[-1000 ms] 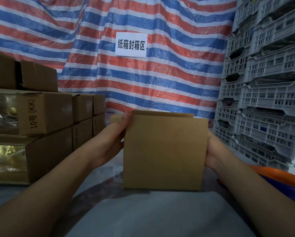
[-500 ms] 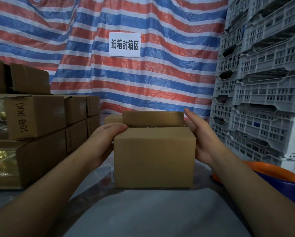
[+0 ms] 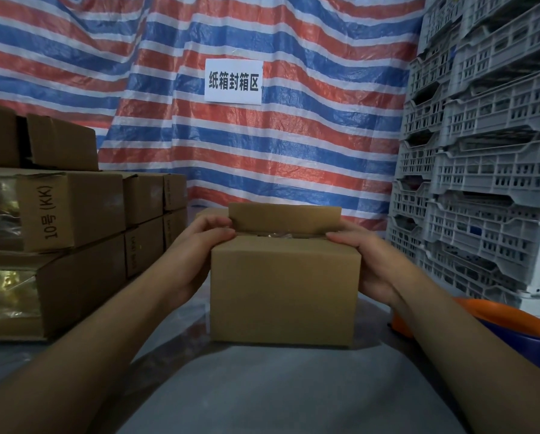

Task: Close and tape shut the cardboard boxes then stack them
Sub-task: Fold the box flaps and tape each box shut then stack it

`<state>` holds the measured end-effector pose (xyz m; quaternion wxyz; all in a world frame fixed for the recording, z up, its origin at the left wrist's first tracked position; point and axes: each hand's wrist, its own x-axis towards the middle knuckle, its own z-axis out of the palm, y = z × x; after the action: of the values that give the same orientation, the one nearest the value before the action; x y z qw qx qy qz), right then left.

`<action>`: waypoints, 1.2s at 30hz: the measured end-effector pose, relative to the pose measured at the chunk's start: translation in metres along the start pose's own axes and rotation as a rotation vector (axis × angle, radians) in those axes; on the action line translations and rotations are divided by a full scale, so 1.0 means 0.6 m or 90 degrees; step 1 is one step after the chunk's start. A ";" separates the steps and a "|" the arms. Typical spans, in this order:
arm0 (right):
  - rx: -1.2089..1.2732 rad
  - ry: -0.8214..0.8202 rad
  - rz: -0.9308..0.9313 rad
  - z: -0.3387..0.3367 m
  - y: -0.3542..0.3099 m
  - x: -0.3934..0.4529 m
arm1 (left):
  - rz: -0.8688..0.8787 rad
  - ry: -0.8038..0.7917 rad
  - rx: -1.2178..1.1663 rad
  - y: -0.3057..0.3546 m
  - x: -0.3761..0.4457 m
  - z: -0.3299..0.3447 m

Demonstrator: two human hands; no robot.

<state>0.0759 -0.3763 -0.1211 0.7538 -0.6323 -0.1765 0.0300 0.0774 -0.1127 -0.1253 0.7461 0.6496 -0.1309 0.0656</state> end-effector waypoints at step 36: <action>-0.026 0.163 -0.070 0.018 0.023 0.004 | 0.086 0.035 0.187 0.005 0.004 -0.016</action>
<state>0.0772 -0.3626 -0.1321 0.7577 -0.6354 -0.1139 -0.0959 0.0801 -0.1027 -0.1229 0.6399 0.7395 -0.1429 0.1523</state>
